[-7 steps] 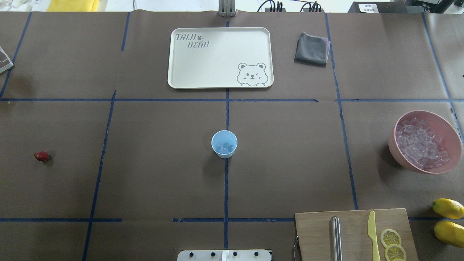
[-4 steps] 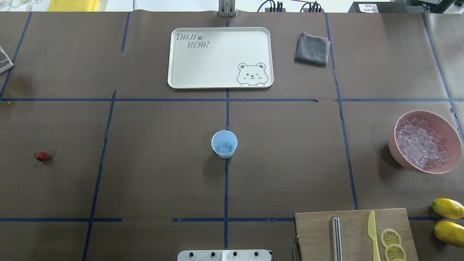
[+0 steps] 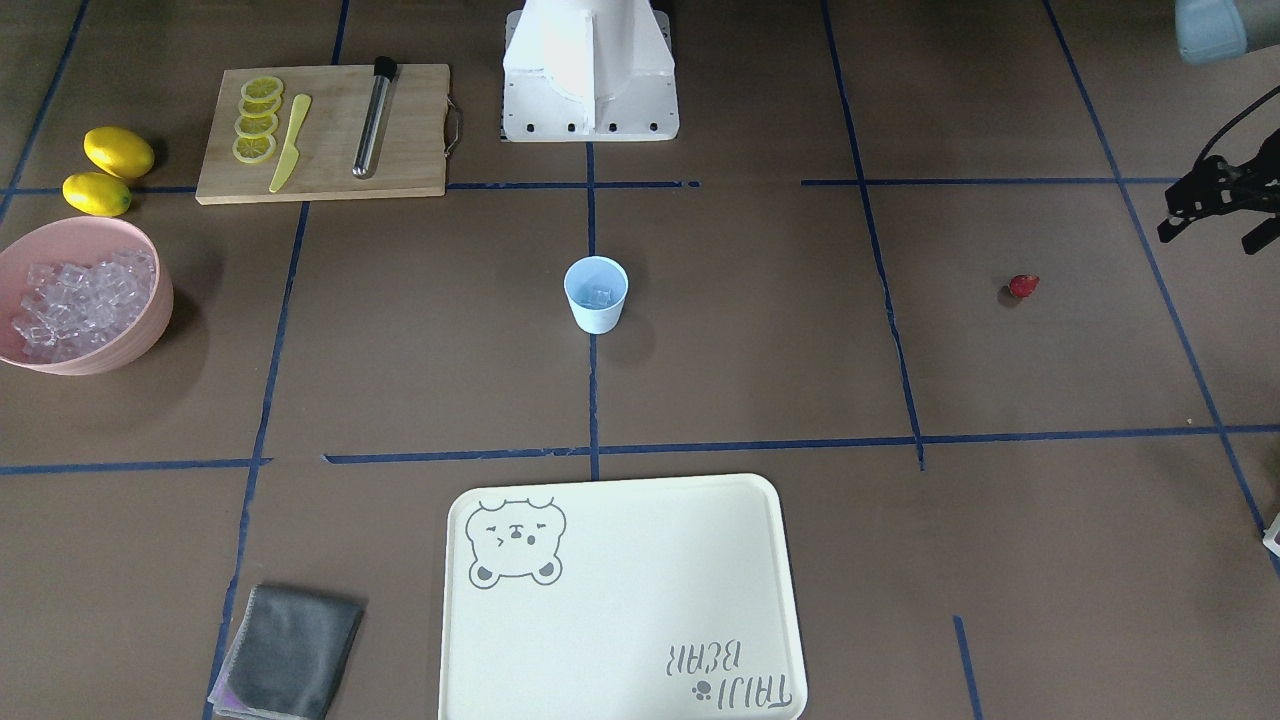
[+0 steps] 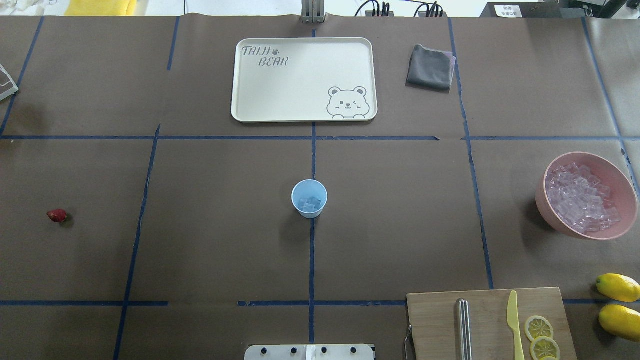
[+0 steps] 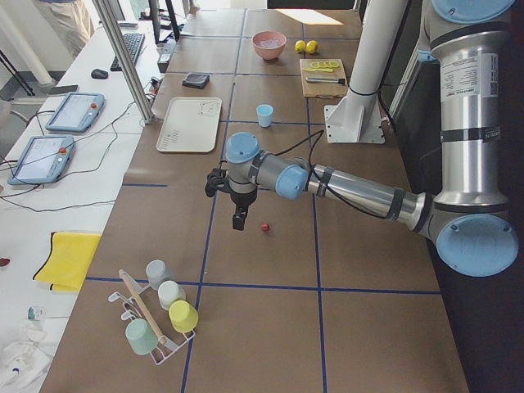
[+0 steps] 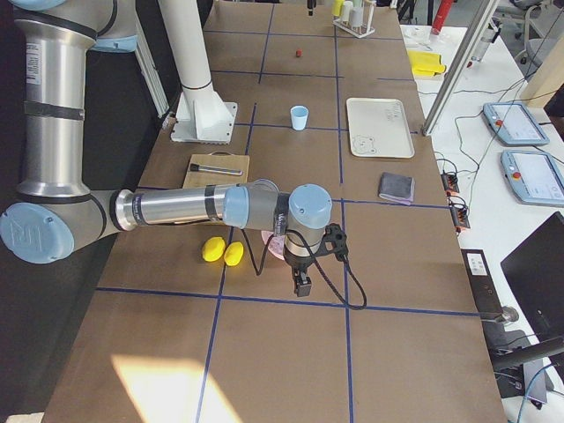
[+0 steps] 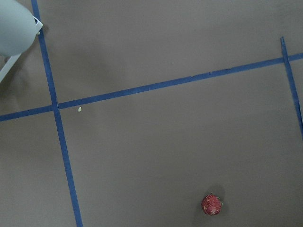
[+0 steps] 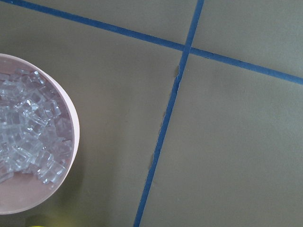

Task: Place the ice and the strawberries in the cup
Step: 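Move the left gripper toward the red strawberry on the table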

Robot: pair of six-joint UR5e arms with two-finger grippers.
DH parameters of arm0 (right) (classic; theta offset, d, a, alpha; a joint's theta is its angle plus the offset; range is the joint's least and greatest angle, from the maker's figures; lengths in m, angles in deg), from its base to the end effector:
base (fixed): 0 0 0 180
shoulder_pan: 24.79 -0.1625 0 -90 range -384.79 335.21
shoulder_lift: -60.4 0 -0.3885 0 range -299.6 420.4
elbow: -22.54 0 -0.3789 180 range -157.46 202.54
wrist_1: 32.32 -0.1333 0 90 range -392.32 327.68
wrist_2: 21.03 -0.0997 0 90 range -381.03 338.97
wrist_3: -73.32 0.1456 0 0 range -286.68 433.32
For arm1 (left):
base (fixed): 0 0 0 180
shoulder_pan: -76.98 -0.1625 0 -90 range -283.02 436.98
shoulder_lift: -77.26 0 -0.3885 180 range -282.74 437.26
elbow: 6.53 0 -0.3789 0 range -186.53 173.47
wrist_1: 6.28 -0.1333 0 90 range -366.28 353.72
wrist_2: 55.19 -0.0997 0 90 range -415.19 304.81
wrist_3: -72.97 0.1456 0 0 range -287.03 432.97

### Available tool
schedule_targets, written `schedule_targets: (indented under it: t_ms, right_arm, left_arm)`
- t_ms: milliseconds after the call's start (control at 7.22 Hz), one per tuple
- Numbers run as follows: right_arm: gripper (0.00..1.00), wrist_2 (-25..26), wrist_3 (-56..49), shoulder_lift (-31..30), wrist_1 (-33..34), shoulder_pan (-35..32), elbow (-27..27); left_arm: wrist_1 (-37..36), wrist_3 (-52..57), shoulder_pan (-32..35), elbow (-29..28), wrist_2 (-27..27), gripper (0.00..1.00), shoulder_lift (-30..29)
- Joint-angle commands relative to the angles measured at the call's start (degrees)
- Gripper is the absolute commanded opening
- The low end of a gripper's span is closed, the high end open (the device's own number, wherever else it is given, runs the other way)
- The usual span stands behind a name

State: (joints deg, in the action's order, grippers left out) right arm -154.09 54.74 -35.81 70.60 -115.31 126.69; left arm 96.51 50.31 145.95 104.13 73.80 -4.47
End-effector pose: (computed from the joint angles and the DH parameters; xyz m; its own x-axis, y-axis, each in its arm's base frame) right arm 0.0377 -0.4230 0.6110 0.6949 -0.2549 0.6724 0.2241 0.9653 0.1344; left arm 0.1235 -0.4374 0.5257 0.7060 0.1625 -0.6894 -0.0572 0.9832 0.1733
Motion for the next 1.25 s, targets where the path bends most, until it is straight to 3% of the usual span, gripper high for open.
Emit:
schedule_targets:
  t_ms: [0, 138, 554, 1108]
  right_arm:
    - [1.0, 0.0, 0.0, 0.0, 0.0, 0.0, 0.0]
    - [1.0, 0.0, 0.0, 0.0, 0.0, 0.0, 0.0]
    - [1.0, 0.0, 0.0, -0.1, 0.0, 0.0, 0.1]
    - [1.0, 0.0, 0.1, -0.2, 0.0, 0.0, 0.4]
  left_arm:
    - [10.6, -11.7, -9.3, -0.4, -6.7, 1.0, 3.2]
    - [13.5, -15.0, -13.0, -1.1, -9.7, 1.0, 4.3]
    - [26.2, -24.0, -18.8, -8.5, -10.4, 1.0, 3.6]
    - [29.3, -25.4, -21.4, -13.3, -12.3, 1.0, 0.9]
